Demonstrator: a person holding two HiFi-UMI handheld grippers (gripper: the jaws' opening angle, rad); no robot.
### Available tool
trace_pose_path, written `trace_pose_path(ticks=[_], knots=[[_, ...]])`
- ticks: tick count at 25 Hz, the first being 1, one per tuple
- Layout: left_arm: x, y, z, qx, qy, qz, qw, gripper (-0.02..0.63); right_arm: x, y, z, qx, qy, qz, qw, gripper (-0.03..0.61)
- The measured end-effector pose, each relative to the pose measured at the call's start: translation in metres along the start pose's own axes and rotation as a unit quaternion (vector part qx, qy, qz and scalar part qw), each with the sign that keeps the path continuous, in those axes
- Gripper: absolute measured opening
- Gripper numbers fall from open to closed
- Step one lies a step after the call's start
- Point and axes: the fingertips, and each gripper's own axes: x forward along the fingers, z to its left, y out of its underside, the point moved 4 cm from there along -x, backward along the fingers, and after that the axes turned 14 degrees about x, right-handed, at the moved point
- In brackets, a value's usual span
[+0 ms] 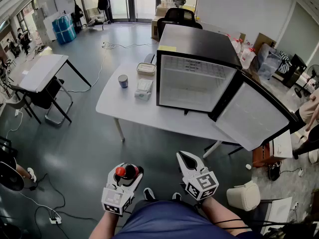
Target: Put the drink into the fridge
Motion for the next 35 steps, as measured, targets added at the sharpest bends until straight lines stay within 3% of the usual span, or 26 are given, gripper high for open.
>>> trace_pose_path(ticks=[7, 16, 27, 35], knots=[[0.02, -0.011, 0.023, 0.002, 0.014, -0.001, 0.9999, 0.313, 0.005, -0.031, -0.009, -0.021, 0.007, -0.032, 0.999, 0.003], [0.061, -0.062, 0.058, 0.033, 0.042, 0.004, 0.9986, 0.313, 0.006, -0.087, -0.021, -0.038, 0.047, -0.102, 0.993, 0.003], [0.104, -0.067, 0.067, 0.04, 0.109, -0.017, 0.9932, 0.313, -0.004, -0.086, -0.027, -0.046, 0.122, -0.112, 0.985, 0.003], [0.145, -0.064, 0.06, 0.04, 0.153, -0.022, 0.9872, 0.313, -0.016, -0.082, -0.056, -0.034, 0.178, -0.125, 0.975, 0.003]])
